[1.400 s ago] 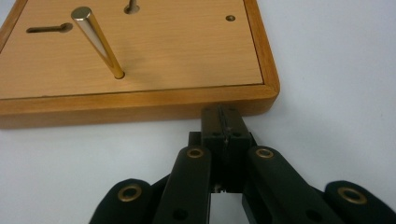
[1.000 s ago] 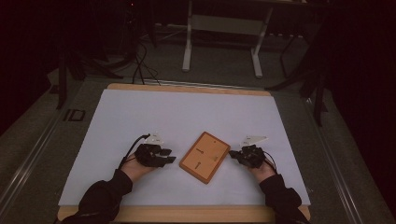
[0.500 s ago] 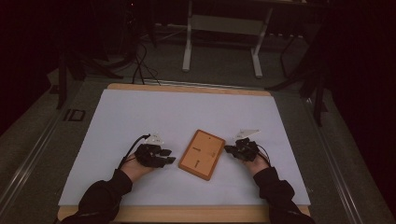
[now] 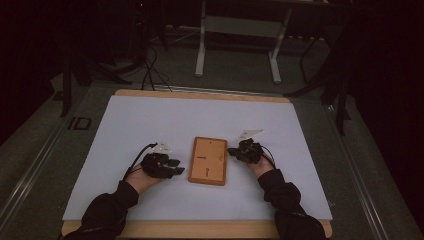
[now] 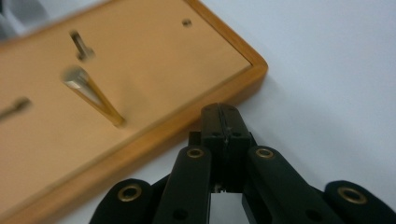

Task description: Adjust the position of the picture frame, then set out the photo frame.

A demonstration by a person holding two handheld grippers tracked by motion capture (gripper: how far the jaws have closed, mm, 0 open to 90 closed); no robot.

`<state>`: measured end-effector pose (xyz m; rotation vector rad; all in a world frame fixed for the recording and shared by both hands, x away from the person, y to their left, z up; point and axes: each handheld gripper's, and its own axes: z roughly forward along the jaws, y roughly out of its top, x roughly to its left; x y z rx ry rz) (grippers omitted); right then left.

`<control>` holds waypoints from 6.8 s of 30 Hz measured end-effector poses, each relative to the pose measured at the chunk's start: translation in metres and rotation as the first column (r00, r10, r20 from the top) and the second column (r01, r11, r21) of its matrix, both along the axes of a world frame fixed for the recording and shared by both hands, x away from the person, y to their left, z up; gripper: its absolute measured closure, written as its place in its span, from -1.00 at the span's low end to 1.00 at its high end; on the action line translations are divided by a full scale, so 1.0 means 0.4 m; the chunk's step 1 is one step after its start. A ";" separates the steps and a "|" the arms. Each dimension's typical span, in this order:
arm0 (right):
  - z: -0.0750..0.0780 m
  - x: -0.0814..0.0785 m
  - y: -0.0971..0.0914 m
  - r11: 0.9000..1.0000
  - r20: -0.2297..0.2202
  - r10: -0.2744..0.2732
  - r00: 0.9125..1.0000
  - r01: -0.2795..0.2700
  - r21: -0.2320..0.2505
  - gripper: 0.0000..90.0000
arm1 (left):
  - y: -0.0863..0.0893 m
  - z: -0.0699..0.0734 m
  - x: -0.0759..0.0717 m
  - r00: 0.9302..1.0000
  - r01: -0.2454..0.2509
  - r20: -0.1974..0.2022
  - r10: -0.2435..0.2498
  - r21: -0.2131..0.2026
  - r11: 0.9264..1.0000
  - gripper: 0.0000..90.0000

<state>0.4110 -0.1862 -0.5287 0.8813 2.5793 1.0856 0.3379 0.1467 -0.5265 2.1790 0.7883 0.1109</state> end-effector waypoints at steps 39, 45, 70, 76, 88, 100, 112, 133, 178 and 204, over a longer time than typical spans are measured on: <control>0.088 -0.212 -0.239 0.959 0.035 -0.113 0.993 0.100 0.267 -0.66 | -0.232 -0.007 -0.041 0.972 0.234 -0.042 -0.231 0.126 0.964 1.00; 0.084 -0.223 -0.257 0.954 0.036 -0.135 0.990 0.120 0.274 -0.66 | -0.305 -0.007 -0.042 0.966 0.257 -0.043 -0.253 0.122 0.959 1.00; 0.080 -0.271 -0.263 0.946 0.047 -0.115 0.992 0.096 0.309 -0.65 | -0.325 0.087 0.110 0.989 0.143 0.028 -0.147 0.133 0.981 1.00; 0.072 -0.277 -0.255 0.952 0.057 -0.103 0.993 0.082 0.295 -0.65 | -0.364 0.089 0.183 0.991 0.118 0.053 -0.127 0.148 0.982 1.00; 0.062 -0.278 -0.246 0.956 0.054 -0.083 0.995 0.064 0.286 -0.65 | -0.446 0.070 0.344 0.997 0.046 0.061 -0.056 0.162 0.986 1.00; 0.060 -0.280 -0.244 0.960 0.058 -0.076 0.995 0.058 0.275 -0.65 | -0.448 0.034 0.385 0.998 0.050 0.031 -0.059 0.227 0.973 1.00; 0.062 -0.282 -0.245 0.960 0.061 -0.078 0.995 0.059 0.273 -0.65 | -0.413 0.037 0.344 0.997 0.051 0.036 -0.062 0.253 0.966 1.00; 0.064 -0.279 -0.231 0.961 0.048 -0.073 0.996 0.057 0.272 -0.65 | -0.276 0.021 0.200 0.999 0.037 0.000 -0.038 0.272 0.961 1.00; 0.066 -0.284 -0.209 0.966 0.060 -0.016 0.998 0.000 0.257 -0.65 | -0.247 0.141 0.051 0.989 0.146 0.000 -0.147 0.131 0.981 0.27; 0.056 -0.297 -0.168 0.978 0.001 0.082 0.997 -0.080 0.193 -0.66 | -0.307 0.101 0.081 0.984 0.167 0.038 -0.176 0.179 0.970 0.39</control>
